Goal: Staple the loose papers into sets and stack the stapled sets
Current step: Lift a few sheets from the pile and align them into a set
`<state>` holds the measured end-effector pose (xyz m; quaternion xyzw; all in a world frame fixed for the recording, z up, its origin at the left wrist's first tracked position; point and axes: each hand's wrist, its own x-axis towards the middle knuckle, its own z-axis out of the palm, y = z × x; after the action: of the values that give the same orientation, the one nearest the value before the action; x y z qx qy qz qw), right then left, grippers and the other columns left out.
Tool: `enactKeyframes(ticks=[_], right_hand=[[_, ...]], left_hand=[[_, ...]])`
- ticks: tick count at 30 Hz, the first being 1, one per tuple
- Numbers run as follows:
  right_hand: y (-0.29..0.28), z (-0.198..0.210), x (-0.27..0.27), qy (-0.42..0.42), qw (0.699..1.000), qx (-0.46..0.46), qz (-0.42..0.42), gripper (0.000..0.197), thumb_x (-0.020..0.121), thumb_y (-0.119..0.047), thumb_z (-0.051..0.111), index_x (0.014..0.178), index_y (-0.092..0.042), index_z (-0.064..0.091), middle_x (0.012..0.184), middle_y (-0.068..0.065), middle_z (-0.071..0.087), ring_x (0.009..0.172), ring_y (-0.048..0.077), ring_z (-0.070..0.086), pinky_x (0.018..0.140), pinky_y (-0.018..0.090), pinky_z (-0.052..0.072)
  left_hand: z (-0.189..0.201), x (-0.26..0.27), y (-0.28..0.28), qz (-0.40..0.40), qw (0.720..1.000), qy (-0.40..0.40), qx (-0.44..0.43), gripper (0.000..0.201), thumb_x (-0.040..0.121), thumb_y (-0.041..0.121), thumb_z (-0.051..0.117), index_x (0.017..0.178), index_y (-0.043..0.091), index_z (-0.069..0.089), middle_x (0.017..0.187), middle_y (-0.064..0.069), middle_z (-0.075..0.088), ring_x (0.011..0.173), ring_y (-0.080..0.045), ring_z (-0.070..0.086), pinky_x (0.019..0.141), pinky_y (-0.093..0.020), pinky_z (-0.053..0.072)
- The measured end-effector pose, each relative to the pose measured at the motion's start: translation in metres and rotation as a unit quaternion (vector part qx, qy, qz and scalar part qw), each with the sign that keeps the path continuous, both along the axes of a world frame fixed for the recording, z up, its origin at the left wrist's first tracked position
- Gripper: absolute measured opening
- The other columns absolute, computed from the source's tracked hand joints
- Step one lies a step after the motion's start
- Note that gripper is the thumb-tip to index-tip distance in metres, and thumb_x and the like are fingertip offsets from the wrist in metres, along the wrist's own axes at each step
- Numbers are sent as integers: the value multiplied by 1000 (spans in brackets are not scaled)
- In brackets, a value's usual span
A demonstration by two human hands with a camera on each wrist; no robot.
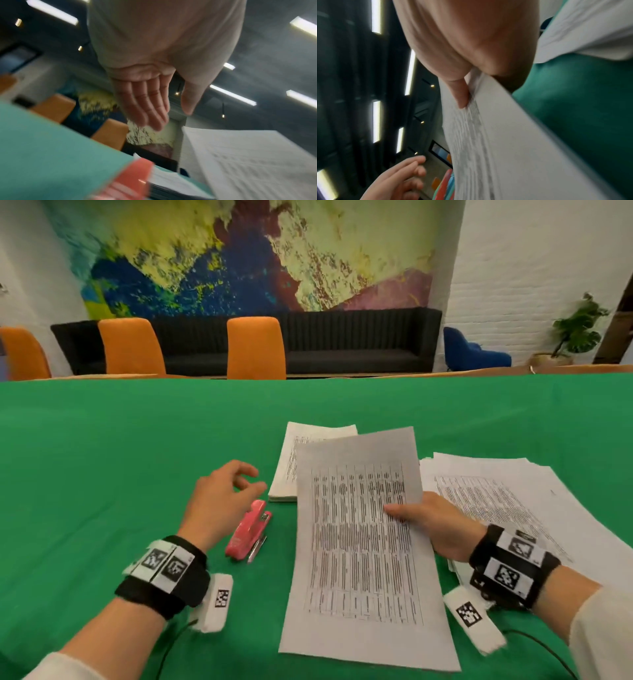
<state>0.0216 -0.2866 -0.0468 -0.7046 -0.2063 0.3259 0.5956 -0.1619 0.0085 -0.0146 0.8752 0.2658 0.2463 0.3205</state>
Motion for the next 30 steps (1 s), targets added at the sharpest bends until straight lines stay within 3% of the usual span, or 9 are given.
enactKeyframes(ticks=[3,5,11,17,20,23,26,28,30], right_hand=[[-2,-17,7,24,999,-11,21,33,99,-22,65,128,-7,64,116,14,76,106,35,73,98,52,57],[-2,-24,10,40,999,-8,22,34,99,-22,65,130,-7,64,118,14,76,108,36,73,101,54,55],[-4,-29,15,56,998,-12,23,44,92,-27,70,130,-7,63,121,18,74,113,42,70,105,61,51],[-5,-31,16,50,999,-1,18,49,89,-28,71,132,-8,62,123,18,73,114,42,70,104,61,52],[-5,-32,16,61,998,5,7,49,88,-25,72,130,-3,62,121,22,73,114,45,69,104,61,52],[-6,-33,16,63,998,6,7,50,86,-24,73,130,-3,62,122,23,73,114,46,69,104,62,51],[-5,-33,16,59,998,3,14,49,86,-25,73,130,-4,63,122,22,73,114,45,69,106,63,50],[-5,-33,16,57,998,7,16,48,87,-24,73,130,-5,63,122,21,73,113,44,70,106,62,50],[-4,-33,15,55,998,9,15,48,87,-23,72,131,-5,63,121,21,74,112,42,71,105,61,51]], left_hand=[[-8,-5,23,8,956,253,147,51,84,74,65,117,37,56,104,13,71,91,-10,67,87,-37,57],[-19,-3,30,-19,913,374,161,55,83,75,66,114,30,66,105,8,73,93,-12,69,86,-34,58],[-22,6,35,-73,919,370,117,32,87,56,75,95,25,74,86,5,74,74,-12,67,62,-25,51],[33,0,55,-185,957,190,-117,41,75,19,89,106,5,66,94,-14,80,80,-29,75,73,-38,61],[60,6,63,-186,962,3,-198,61,64,21,92,118,12,65,107,-17,78,89,-29,75,84,-38,61],[65,28,70,-184,851,-258,-419,48,70,37,91,112,20,74,102,-2,74,96,-20,71,96,-41,54],[63,59,59,-130,734,-365,-559,39,90,34,73,123,16,65,99,-2,70,90,-20,70,92,-41,56],[61,81,42,-93,746,-346,-562,36,94,23,68,126,11,55,97,-6,63,82,-21,69,78,-39,61],[58,102,22,-52,819,-303,-484,27,98,19,65,121,11,54,95,-5,57,80,-20,66,75,-37,61]])
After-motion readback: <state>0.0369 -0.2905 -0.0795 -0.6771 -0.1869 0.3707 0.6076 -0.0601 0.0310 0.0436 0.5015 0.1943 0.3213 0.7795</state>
